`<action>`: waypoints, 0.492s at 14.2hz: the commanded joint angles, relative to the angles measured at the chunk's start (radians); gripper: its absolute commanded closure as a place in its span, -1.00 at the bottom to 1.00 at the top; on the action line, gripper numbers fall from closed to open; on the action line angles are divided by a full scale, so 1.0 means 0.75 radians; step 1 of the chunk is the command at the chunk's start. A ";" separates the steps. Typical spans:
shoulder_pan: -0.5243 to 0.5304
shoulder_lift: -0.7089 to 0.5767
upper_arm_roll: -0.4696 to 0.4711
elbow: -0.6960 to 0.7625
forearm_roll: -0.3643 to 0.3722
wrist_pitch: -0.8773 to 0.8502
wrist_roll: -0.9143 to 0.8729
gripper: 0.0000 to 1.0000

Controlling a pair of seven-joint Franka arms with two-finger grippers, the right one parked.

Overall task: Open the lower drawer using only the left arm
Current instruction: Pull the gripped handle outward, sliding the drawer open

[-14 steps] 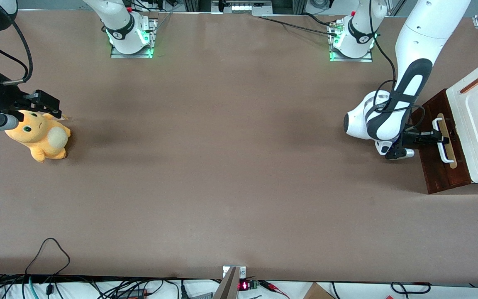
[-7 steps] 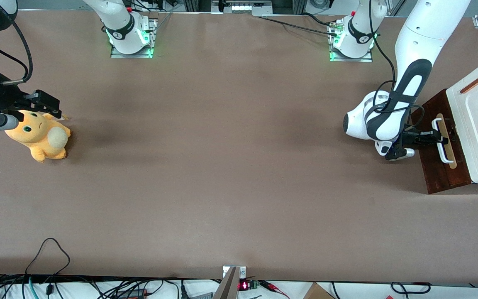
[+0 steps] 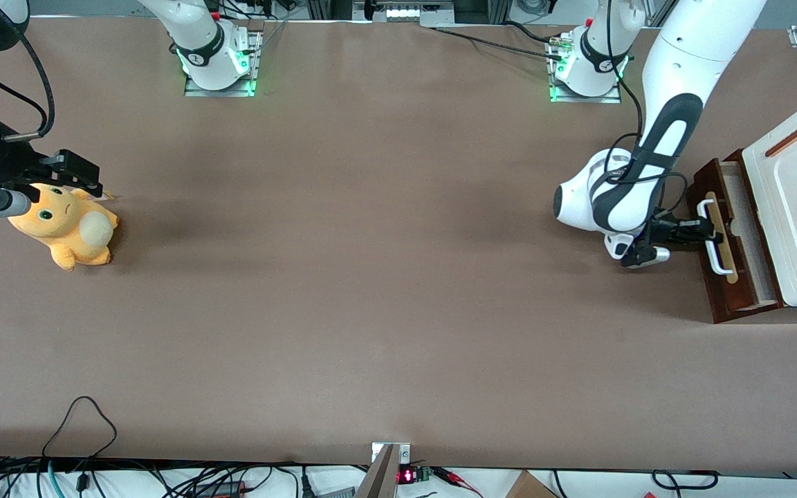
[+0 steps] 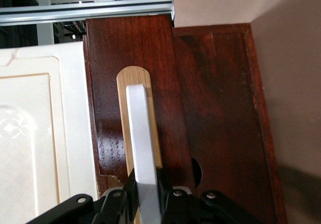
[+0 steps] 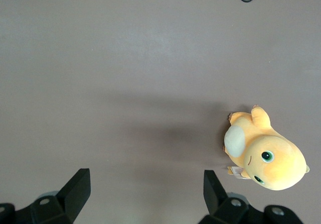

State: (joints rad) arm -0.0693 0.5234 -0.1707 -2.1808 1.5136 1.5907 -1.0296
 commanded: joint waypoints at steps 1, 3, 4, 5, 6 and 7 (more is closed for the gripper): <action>-0.063 0.004 -0.063 0.077 -0.044 0.053 0.131 1.00; -0.077 0.002 -0.073 0.083 -0.073 0.053 0.148 0.98; -0.077 0.002 -0.073 0.081 -0.075 0.055 0.148 0.95; -0.077 0.002 -0.073 0.081 -0.075 0.055 0.150 0.95; -0.077 0.000 -0.073 0.081 -0.075 0.055 0.150 0.95; -0.079 0.000 -0.077 0.083 -0.075 0.055 0.156 0.95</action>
State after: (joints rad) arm -0.1000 0.5177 -0.2010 -2.1651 1.4679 1.5898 -1.0077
